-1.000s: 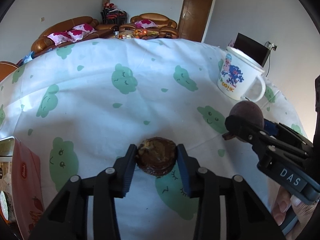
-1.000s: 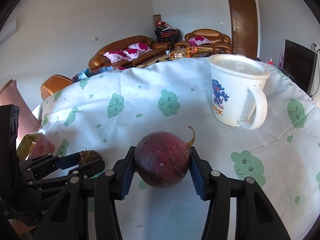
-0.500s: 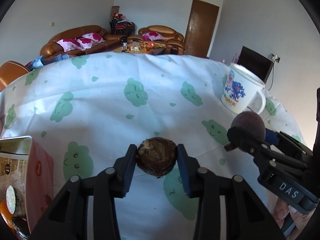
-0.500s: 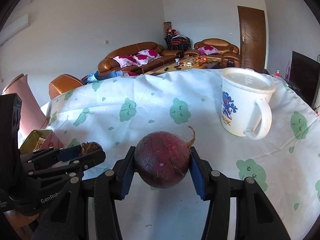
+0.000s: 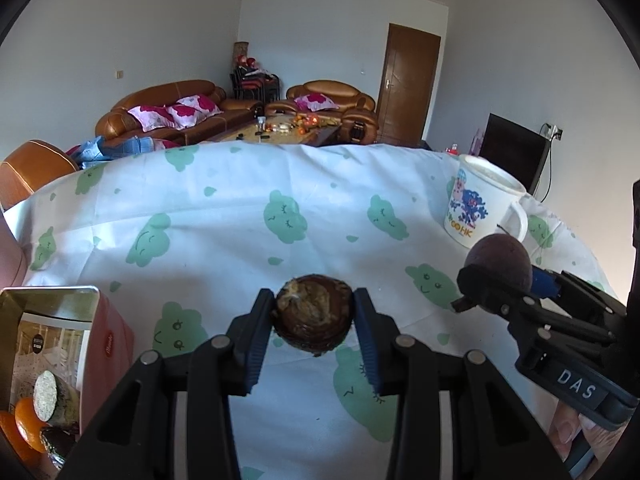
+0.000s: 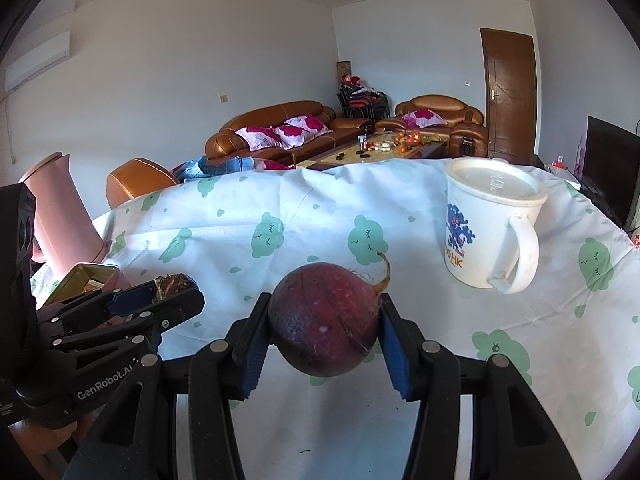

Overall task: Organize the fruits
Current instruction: 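Lift the pastry and purple fruit and carry both over the tin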

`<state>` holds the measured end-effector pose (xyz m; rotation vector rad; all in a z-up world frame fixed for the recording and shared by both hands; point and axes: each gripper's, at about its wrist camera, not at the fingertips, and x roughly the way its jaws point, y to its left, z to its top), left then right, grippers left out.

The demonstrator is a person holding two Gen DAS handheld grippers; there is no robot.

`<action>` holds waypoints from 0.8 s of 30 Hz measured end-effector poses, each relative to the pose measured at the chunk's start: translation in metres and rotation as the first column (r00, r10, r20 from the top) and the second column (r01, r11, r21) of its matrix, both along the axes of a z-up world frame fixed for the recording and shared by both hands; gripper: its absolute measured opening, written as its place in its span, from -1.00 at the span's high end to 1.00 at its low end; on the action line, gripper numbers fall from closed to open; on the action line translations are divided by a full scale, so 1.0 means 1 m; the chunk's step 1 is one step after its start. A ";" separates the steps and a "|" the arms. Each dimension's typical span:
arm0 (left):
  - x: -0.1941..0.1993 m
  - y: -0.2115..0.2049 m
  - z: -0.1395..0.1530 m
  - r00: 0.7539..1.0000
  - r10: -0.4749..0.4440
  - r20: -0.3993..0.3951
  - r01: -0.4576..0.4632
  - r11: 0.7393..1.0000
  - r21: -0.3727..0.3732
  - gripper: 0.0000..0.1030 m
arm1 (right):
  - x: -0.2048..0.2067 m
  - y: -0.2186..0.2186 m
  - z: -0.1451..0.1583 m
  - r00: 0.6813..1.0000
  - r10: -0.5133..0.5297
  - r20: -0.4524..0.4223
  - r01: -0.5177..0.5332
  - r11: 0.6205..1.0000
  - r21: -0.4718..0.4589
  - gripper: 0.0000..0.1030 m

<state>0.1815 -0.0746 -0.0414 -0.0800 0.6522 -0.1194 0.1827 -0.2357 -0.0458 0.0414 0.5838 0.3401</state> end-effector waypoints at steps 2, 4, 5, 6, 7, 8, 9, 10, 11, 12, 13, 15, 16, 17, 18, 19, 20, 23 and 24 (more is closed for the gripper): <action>-0.002 0.001 0.001 1.000 0.005 0.010 -0.005 1.000 0.000 0.19 | -0.002 0.000 0.001 1.000 0.001 0.011 -0.001 1.000 0.001 -0.01; -0.004 0.001 0.003 1.000 0.007 0.024 -0.007 1.000 0.002 0.19 | -0.004 0.000 0.002 1.000 0.001 0.023 -0.001 1.000 0.003 -0.01; -0.004 0.000 0.003 1.000 0.007 0.028 -0.007 1.000 0.004 0.19 | -0.004 0.000 0.003 1.000 0.002 0.026 -0.002 1.000 0.004 -0.01; -0.006 0.000 0.003 0.999 0.007 0.034 -0.007 1.000 0.007 0.19 | -0.005 0.000 0.003 1.000 0.002 0.029 -0.002 1.000 0.005 -0.01; -0.006 -0.001 0.004 0.999 0.003 0.040 -0.004 1.000 0.009 0.19 | -0.005 0.000 0.003 0.999 0.002 0.032 -0.002 1.000 0.005 -0.01; -0.007 -0.002 0.004 0.999 0.001 0.045 -0.002 1.000 0.014 0.19 | -0.005 0.000 0.003 0.999 0.003 0.036 -0.004 1.000 0.006 -0.01; -0.008 -0.002 0.005 0.999 0.001 0.048 -0.002 1.000 0.017 0.19 | -0.006 0.000 0.003 0.999 0.005 0.039 -0.005 1.000 0.006 -0.01; -0.008 -0.003 0.005 0.999 0.001 0.052 -0.002 1.000 0.020 0.19 | -0.007 0.000 0.004 0.999 0.005 0.041 -0.005 1.000 0.006 -0.01; -0.009 -0.003 0.005 0.998 0.000 0.056 -0.001 1.000 0.022 0.19 | -0.007 0.000 0.004 0.999 0.005 0.045 -0.005 1.000 0.007 -0.01; -0.010 -0.003 0.006 0.998 0.001 0.058 -0.002 1.000 0.022 0.19 | -0.007 0.000 0.004 0.999 0.005 0.048 -0.005 1.000 0.008 -0.01; -0.010 -0.002 0.006 0.998 0.003 0.062 -0.005 1.000 0.021 0.19 | -0.008 0.000 0.005 0.999 0.005 0.052 -0.005 1.000 0.009 -0.01; -0.012 -0.002 0.007 0.998 0.007 0.068 -0.008 1.000 0.018 0.19 | -0.009 0.001 0.005 0.998 0.005 0.059 -0.006 1.000 0.009 -0.01; -0.012 -0.001 0.007 0.997 0.009 0.072 -0.010 1.000 0.015 0.19 | -0.010 0.001 0.006 0.998 0.005 0.064 -0.006 1.000 0.008 -0.01; -0.012 -0.001 0.008 0.997 0.009 0.074 -0.010 1.000 0.014 0.19 | -0.010 0.001 0.006 0.998 0.005 0.068 -0.006 1.000 0.008 -0.01; -0.013 -0.001 0.008 0.997 0.009 0.078 -0.010 1.000 0.012 0.19 | -0.011 0.001 0.006 0.997 0.006 0.072 -0.007 1.000 0.009 -0.01; -0.014 -0.001 0.008 0.996 0.010 0.083 -0.011 1.000 0.012 0.19 | -0.012 0.000 0.006 0.997 0.006 0.076 -0.007 1.000 0.009 -0.01; -0.014 -0.001 0.008 0.996 0.010 0.087 -0.011 1.000 0.012 0.19 | -0.013 0.000 0.007 0.997 0.007 0.081 -0.007 1.000 0.008 -0.01; -0.017 -0.001 0.010 0.995 0.011 0.103 -0.012 1.000 0.013 0.19 | -0.016 0.000 0.008 0.996 0.008 0.094 -0.009 1.000 0.008 -0.01; -0.018 -0.001 0.010 0.994 0.012 0.108 -0.013 1.000 0.012 0.19 | -0.016 0.000 0.008 0.995 0.009 0.097 -0.010 1.000 0.008 -0.01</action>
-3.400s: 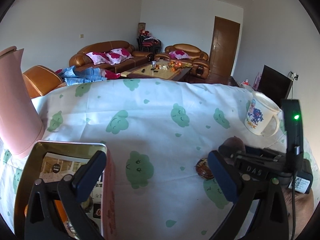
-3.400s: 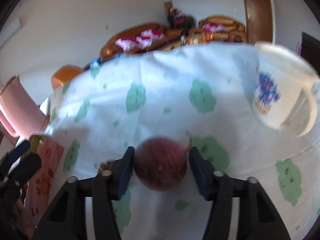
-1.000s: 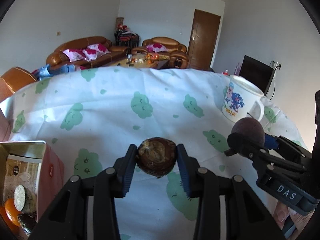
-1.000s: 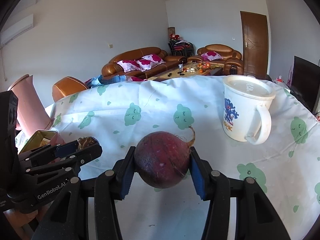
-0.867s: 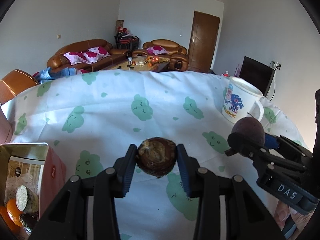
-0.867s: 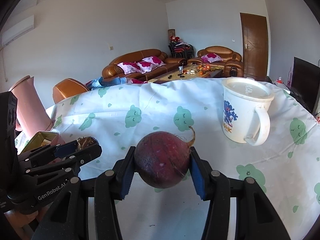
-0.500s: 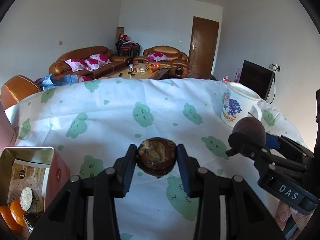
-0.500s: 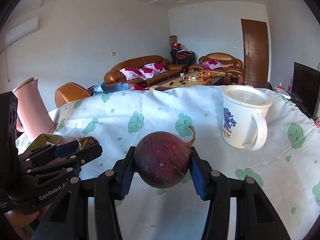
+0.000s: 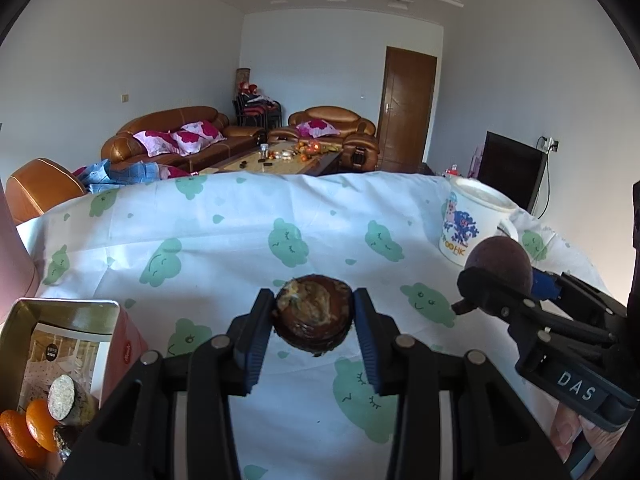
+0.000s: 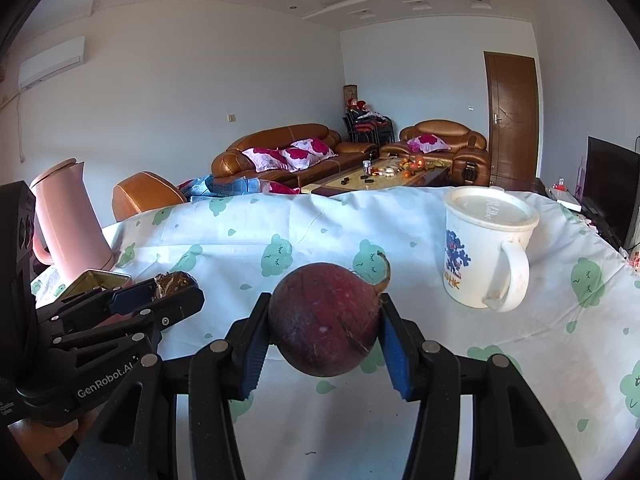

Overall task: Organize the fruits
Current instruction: 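Lift the pastry and purple fruit and carry both over the tin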

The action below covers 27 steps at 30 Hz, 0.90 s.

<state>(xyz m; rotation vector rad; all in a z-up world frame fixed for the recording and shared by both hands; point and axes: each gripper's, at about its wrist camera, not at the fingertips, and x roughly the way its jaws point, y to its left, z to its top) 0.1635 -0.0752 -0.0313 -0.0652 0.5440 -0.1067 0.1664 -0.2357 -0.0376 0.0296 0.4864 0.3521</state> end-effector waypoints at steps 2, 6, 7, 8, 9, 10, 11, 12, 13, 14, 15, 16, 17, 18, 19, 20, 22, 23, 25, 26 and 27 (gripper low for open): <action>-0.001 0.000 0.000 1.000 0.000 0.004 0.000 1.000 -0.002 0.19 | -0.001 0.000 0.001 1.000 0.001 0.007 -0.001 1.000 -0.002 -0.01; -0.002 0.002 0.001 1.000 0.004 0.012 -0.004 1.000 -0.005 0.19 | -0.004 0.001 0.002 1.000 0.004 0.024 -0.004 1.000 -0.004 -0.01; -0.003 0.002 0.002 1.000 0.007 0.017 -0.007 1.000 -0.005 0.19 | -0.005 0.001 0.003 1.000 0.005 0.030 -0.005 1.000 -0.006 -0.01; -0.004 0.002 0.002 1.000 0.009 0.021 -0.009 1.000 -0.006 0.19 | -0.006 0.001 0.003 0.999 0.005 0.036 -0.005 1.000 -0.006 -0.01; -0.005 0.002 0.002 1.000 0.011 0.025 -0.010 1.000 -0.007 0.19 | -0.007 0.001 0.003 0.999 0.006 0.041 -0.006 1.000 -0.007 -0.01; -0.005 0.002 0.002 1.000 0.011 0.029 -0.010 1.000 -0.009 0.19 | -0.008 0.001 0.003 0.999 0.007 0.046 -0.006 1.000 -0.008 -0.01; -0.006 0.003 0.003 0.999 0.010 0.033 -0.009 1.000 -0.010 0.19 | -0.009 0.002 0.004 0.999 0.009 0.051 -0.009 1.000 -0.010 -0.01; -0.007 0.003 0.003 0.999 0.010 0.037 -0.010 1.000 -0.010 0.19 | -0.010 0.002 0.004 0.998 0.011 0.058 -0.011 1.000 -0.012 -0.01; -0.008 0.003 0.004 0.999 0.013 0.042 -0.012 1.000 -0.010 0.19 | -0.011 0.003 0.004 0.998 0.013 0.064 -0.012 1.000 -0.014 -0.01; -0.008 0.003 0.004 0.999 0.012 0.045 -0.012 1.000 -0.010 0.19 | -0.011 0.003 0.005 0.998 0.015 0.068 -0.014 1.000 -0.014 -0.01; -0.009 0.003 0.004 0.999 0.012 0.049 -0.012 1.000 -0.011 0.19 | -0.012 0.004 0.005 0.997 0.016 0.072 -0.015 1.000 -0.015 -0.01; -0.010 0.004 0.005 0.998 0.013 0.054 -0.013 1.000 -0.011 0.19 | -0.012 0.004 0.005 0.997 0.017 0.076 -0.016 1.000 -0.016 -0.01; -0.011 0.004 0.005 0.998 0.014 0.057 -0.013 1.000 -0.011 0.19 | -0.013 0.005 0.006 0.997 0.017 0.078 -0.016 1.000 -0.016 -0.01; -0.012 0.004 0.005 0.998 0.015 0.059 -0.014 1.000 -0.010 0.19 | -0.013 0.005 0.006 0.996 0.018 0.082 -0.016 1.000 -0.016 -0.01; -0.013 0.004 0.005 0.998 0.016 0.063 -0.016 1.000 -0.010 0.19 | -0.014 0.005 0.006 0.996 0.018 0.085 -0.017 1.000 -0.016 -0.01; -0.014 0.004 0.005 0.998 0.017 0.066 -0.017 1.000 -0.010 0.19 | -0.014 0.005 0.006 0.996 0.020 0.087 -0.018 1.000 -0.015 -0.01; -0.015 0.005 0.006 0.997 0.020 0.075 -0.020 1.000 -0.011 0.19 | -0.016 0.005 0.007 0.995 0.021 0.094 -0.019 1.000 -0.015 -0.01; -0.016 0.005 0.006 0.997 0.021 0.078 -0.020 1.000 -0.011 0.19 | -0.016 0.005 0.007 0.995 0.021 0.096 -0.020 1.000 -0.015 -0.01; -0.017 0.005 0.007 0.996 0.022 0.085 -0.022 1.000 -0.009 0.19 | -0.019 0.004 0.007 0.994 0.020 0.105 -0.019 1.000 -0.015 -0.01; -0.018 0.005 0.008 0.996 0.023 0.088 -0.022 1.000 -0.008 0.19 | -0.021 0.004 0.007 0.993 0.021 0.114 -0.019 1.000 -0.016 -0.01; -0.018 0.005 0.008 0.996 0.022 0.090 -0.022 1.000 -0.006 0.19 | -0.022 0.004 0.008 0.992 0.021 0.121 -0.019 1.000 -0.017 -0.01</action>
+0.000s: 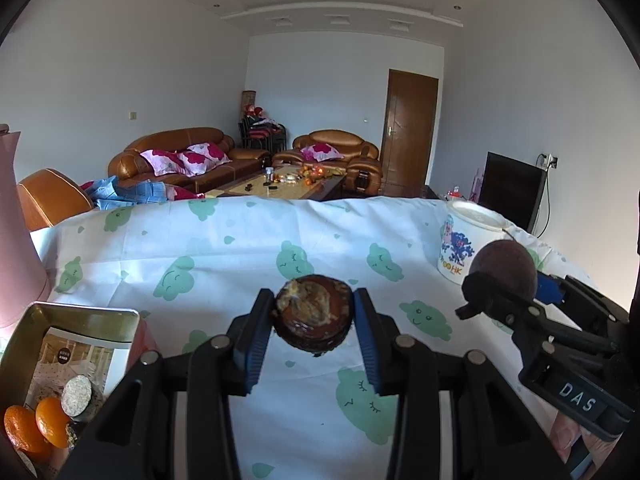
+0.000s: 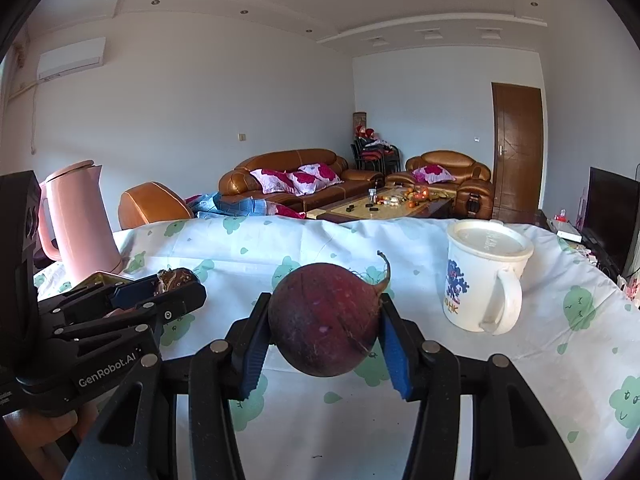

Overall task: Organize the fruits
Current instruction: 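Lift the pastry and purple fruit and carry both over the tin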

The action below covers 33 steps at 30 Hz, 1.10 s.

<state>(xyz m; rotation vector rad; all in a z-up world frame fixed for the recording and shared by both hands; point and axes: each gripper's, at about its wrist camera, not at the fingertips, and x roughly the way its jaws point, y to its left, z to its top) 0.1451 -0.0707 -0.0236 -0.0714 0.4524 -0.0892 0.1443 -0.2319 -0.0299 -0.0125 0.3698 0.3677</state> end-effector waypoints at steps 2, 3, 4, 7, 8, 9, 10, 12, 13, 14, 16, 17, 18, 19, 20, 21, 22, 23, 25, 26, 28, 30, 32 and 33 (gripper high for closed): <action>-0.001 0.000 0.001 1.000 0.004 0.008 -0.004 1.000 0.003 0.19 | -0.003 0.000 0.001 1.000 0.002 0.013 -0.002 1.000 -0.005 -0.01; -0.002 0.000 0.001 1.000 0.005 0.011 -0.005 1.000 0.004 0.19 | -0.004 0.001 0.001 1.000 0.004 0.018 -0.003 1.000 -0.008 -0.01; -0.003 0.000 0.001 1.000 0.006 0.014 -0.006 1.000 0.005 0.19 | -0.005 0.002 0.001 1.000 0.003 0.023 -0.003 1.000 -0.010 -0.01; -0.006 0.000 0.002 1.000 0.012 0.024 -0.012 1.000 0.007 0.19 | -0.007 0.003 0.002 0.999 0.005 0.038 -0.005 1.000 -0.014 -0.01; -0.007 -0.001 0.002 1.000 0.013 0.026 -0.013 1.000 0.008 0.19 | -0.007 0.002 0.003 0.999 0.005 0.040 -0.004 1.000 -0.014 -0.01; -0.008 -0.001 0.002 0.999 0.015 0.030 -0.016 1.000 0.009 0.19 | -0.008 0.002 0.003 0.999 0.006 0.043 -0.005 1.000 -0.013 -0.01; -0.009 -0.001 0.003 0.999 0.018 0.034 -0.018 1.000 0.010 0.19 | -0.008 0.002 0.003 0.999 0.006 0.044 -0.005 1.000 -0.013 -0.01; -0.010 -0.001 0.003 0.999 0.020 0.039 -0.020 1.000 0.013 0.19 | -0.008 0.002 0.004 0.999 0.005 0.048 -0.004 1.000 -0.013 -0.01; -0.012 -0.001 0.004 0.999 0.022 0.044 -0.023 1.000 0.016 0.19 | -0.009 0.002 0.004 0.999 0.004 0.051 -0.003 1.000 -0.012 -0.01; -0.012 -0.001 0.004 0.999 0.023 0.047 -0.024 1.000 0.016 0.19 | -0.010 0.001 0.003 0.999 0.004 0.053 -0.003 1.000 -0.012 -0.01; -0.014 -0.001 0.004 0.998 0.026 0.052 -0.027 0.999 0.020 0.19 | -0.010 0.001 0.003 0.998 0.004 0.055 -0.003 1.000 -0.012 -0.01; -0.015 -0.001 0.004 0.998 0.031 0.056 -0.032 0.999 0.020 0.19 | -0.010 0.003 0.004 0.998 0.004 0.058 -0.003 1.000 -0.012 -0.01; -0.015 0.000 0.005 0.998 0.031 0.059 -0.033 0.999 0.020 0.19 | -0.011 0.003 0.004 0.998 0.004 0.061 -0.003 1.000 -0.012 -0.01; -0.016 0.000 0.005 0.998 0.032 0.061 -0.033 0.999 0.021 0.19 | -0.011 0.003 0.004 0.998 0.003 0.064 -0.002 1.000 -0.012 -0.01; -0.016 0.000 0.005 0.997 0.033 0.063 -0.034 0.999 0.021 0.19 | -0.011 0.004 0.005 0.998 0.003 0.068 -0.002 1.000 -0.013 -0.01; -0.017 0.000 0.005 0.997 0.033 0.064 -0.034 0.999 0.021 0.19 | -0.013 0.003 0.004 0.997 0.003 0.071 -0.002 1.000 -0.013 -0.01; -0.017 0.000 0.005 0.997 0.034 0.064 -0.036 0.999 0.021 0.19 | -0.013 0.004 0.004 0.997 0.003 0.073 -0.002 1.000 -0.013 -0.01; -0.018 0.000 0.005 0.997 0.037 0.065 -0.038 0.999 0.021 0.19 | -0.014 0.004 0.004 0.997 0.002 0.077 -0.001 1.000 -0.014 -0.01; -0.019 0.001 0.004 0.997 0.039 0.061 -0.040 0.999 0.022 0.19 | -0.014 0.004 0.005 0.997 0.001 0.082 0.000 1.000 -0.014 -0.01; -0.019 0.002 0.004 0.998 0.039 0.058 -0.040 0.999 0.022 0.19 | -0.015 0.004 0.005 0.996 0.001 0.085 0.000 1.000 -0.013 -0.01; -0.020 0.002 0.004 0.998 0.041 0.054 -0.042 0.999 0.021 0.19 | -0.016 0.006 0.005 0.996 0.008 0.088 -0.007 1.000 -0.017 -0.01; -0.022 0.003 0.004 0.998 0.041 0.053 -0.042 0.999 0.019 0.19 | -0.017 0.006 0.006 0.995 0.008 0.096 -0.006 1.000 -0.019 -0.01; -0.021 0.003 0.004 0.998 0.041 0.046 -0.042 0.999 0.018 0.19 | -0.018 0.006 0.006 0.995 0.011 0.097 -0.009 1.000 -0.019 -0.01; -0.022 0.004 0.004 0.998 0.042 0.043 -0.043 0.999 0.016 0.19 | -0.018 0.005 0.006 0.995 0.010 0.099 -0.008 1.000 -0.019 -0.01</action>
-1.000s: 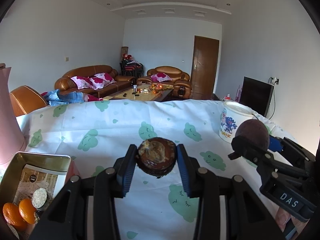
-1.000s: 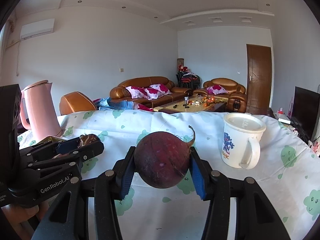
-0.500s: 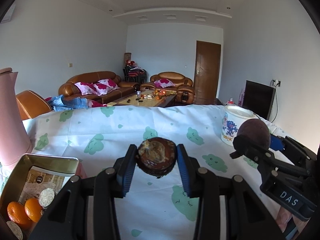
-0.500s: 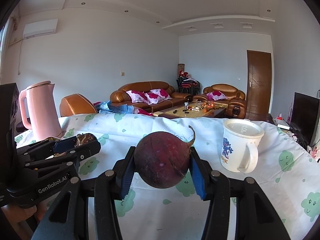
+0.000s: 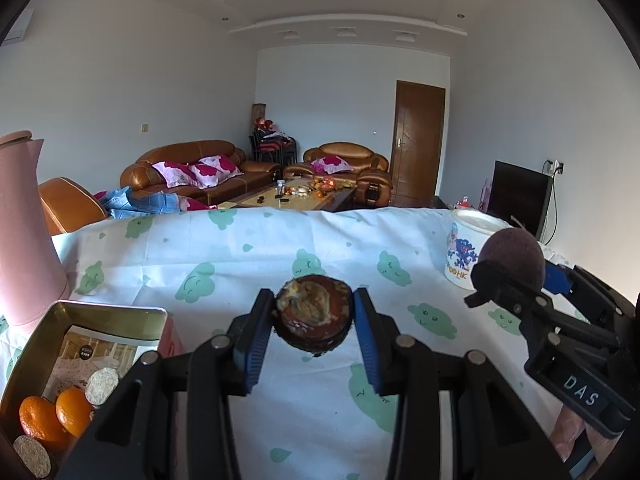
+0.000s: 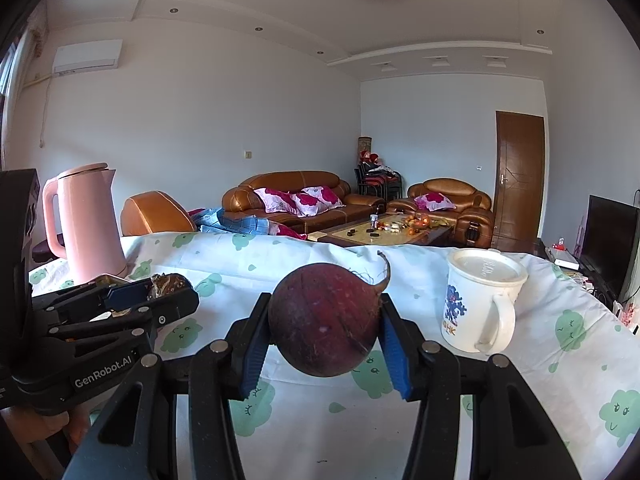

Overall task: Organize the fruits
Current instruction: 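Lift the pastry and purple fruit and carry both over the tin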

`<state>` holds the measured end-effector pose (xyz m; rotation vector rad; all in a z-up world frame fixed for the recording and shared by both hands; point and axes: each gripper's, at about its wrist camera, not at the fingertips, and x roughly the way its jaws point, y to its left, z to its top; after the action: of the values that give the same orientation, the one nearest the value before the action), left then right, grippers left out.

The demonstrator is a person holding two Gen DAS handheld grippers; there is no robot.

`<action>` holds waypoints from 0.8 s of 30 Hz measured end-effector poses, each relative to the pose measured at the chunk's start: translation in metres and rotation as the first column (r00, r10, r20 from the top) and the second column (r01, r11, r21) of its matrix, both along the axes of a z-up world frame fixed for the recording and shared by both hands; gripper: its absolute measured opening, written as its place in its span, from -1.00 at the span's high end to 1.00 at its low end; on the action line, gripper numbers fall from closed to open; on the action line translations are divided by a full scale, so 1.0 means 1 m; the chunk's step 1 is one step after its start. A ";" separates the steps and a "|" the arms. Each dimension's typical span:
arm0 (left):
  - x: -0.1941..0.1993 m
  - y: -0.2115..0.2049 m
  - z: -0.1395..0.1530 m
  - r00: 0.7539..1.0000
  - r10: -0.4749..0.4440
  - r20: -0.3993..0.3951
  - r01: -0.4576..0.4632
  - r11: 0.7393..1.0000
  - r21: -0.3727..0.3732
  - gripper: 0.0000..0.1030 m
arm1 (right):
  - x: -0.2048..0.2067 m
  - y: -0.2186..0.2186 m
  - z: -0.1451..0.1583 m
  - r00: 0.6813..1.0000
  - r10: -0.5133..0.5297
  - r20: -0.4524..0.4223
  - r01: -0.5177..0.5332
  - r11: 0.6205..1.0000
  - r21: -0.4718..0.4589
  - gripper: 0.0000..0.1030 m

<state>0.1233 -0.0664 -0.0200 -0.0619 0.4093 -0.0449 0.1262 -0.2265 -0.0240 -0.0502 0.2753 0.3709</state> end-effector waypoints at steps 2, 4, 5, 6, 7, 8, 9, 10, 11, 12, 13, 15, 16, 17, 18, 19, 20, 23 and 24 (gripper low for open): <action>-0.002 0.003 -0.001 1.000 0.002 -0.017 -0.002 1.000 -0.009 0.19 | -0.001 -0.001 0.000 1.000 0.002 0.003 -0.002 1.000 0.006 -0.01; -0.004 0.007 -0.002 0.999 -0.002 -0.032 0.001 1.000 -0.021 0.19 | 0.000 -0.001 0.000 1.000 0.011 -0.005 -0.011 1.000 0.015 -0.01; -0.004 0.008 -0.002 0.999 -0.001 -0.036 0.001 1.000 -0.022 0.19 | 0.000 0.000 0.000 1.000 0.016 -0.008 -0.016 1.000 0.018 -0.01; -0.006 0.010 -0.002 0.999 -0.002 -0.039 0.001 1.000 -0.024 0.19 | 0.000 0.001 0.000 1.000 0.022 -0.013 -0.021 1.000 0.023 -0.01; -0.008 0.010 -0.002 0.999 -0.004 -0.041 0.003 1.000 -0.026 0.19 | 0.000 0.001 0.000 0.999 0.030 -0.019 -0.030 0.999 0.031 -0.01; -0.010 0.012 -0.002 0.999 -0.005 -0.045 0.003 1.000 -0.026 0.19 | 0.000 0.001 0.001 0.999 0.037 -0.025 -0.036 0.999 0.037 -0.01; -0.012 0.012 -0.001 0.999 -0.003 -0.048 0.002 1.000 -0.022 0.19 | -0.001 0.002 0.001 0.998 0.044 -0.033 -0.043 0.998 0.041 -0.01; -0.015 0.013 -0.001 0.999 -0.002 -0.048 0.001 1.000 -0.016 0.19 | -0.002 0.003 0.001 0.998 0.048 -0.035 -0.047 0.998 0.041 -0.01; -0.017 0.014 0.000 0.999 -0.002 -0.048 0.002 1.000 -0.013 0.19 | -0.004 0.006 0.001 0.998 0.054 -0.036 -0.052 0.998 0.037 -0.01; -0.019 0.014 0.001 0.999 -0.003 -0.049 0.002 1.000 -0.012 0.19 | -0.005 0.008 0.001 0.998 0.057 -0.037 -0.056 0.998 0.035 -0.01; -0.023 0.015 0.002 0.999 -0.005 -0.048 0.004 1.000 -0.007 0.19 | -0.008 0.010 0.002 0.997 0.064 -0.037 -0.062 0.998 0.033 -0.01; -0.029 0.016 0.003 0.999 -0.004 -0.040 0.005 1.000 0.006 0.19 | -0.011 0.014 0.002 0.996 0.076 -0.041 -0.074 0.997 0.034 -0.01; -0.032 0.017 0.003 0.999 -0.005 -0.039 0.005 1.000 0.010 0.19 | -0.012 0.015 0.003 0.996 0.081 -0.044 -0.080 0.996 0.035 -0.01; -0.034 0.018 0.004 0.999 -0.005 -0.038 0.006 1.000 0.013 0.19 | -0.014 0.018 0.004 0.995 0.091 -0.050 -0.089 0.995 0.039 -0.01; -0.037 0.020 0.004 0.999 -0.002 -0.037 0.003 1.000 0.021 0.19 | -0.015 0.021 0.005 0.994 0.098 -0.054 -0.096 0.995 0.041 -0.01; -0.040 0.023 0.004 0.999 0.007 -0.037 -0.006 1.000 0.029 0.19 | -0.016 0.022 0.006 0.993 0.103 -0.056 -0.101 0.994 0.042 -0.01; -0.042 0.026 0.004 0.999 0.010 -0.041 -0.009 1.000 0.029 0.19 | -0.018 0.026 0.006 0.992 0.113 -0.058 -0.111 0.993 0.041 -0.01; -0.048 0.038 0.004 0.998 0.028 -0.053 -0.026 0.999 0.031 0.19 | -0.023 0.034 0.008 0.989 0.134 -0.066 -0.132 0.991 0.039 -0.01; -0.049 0.041 0.004 0.998 0.034 -0.053 -0.033 0.999 0.034 0.19 | -0.024 0.038 0.009 0.987 0.145 -0.069 -0.142 0.989 0.041 -0.01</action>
<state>0.0738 -0.0258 -0.0160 -0.0378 0.4620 -0.0036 0.1024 -0.1882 -0.0153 -0.0215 0.3372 0.5212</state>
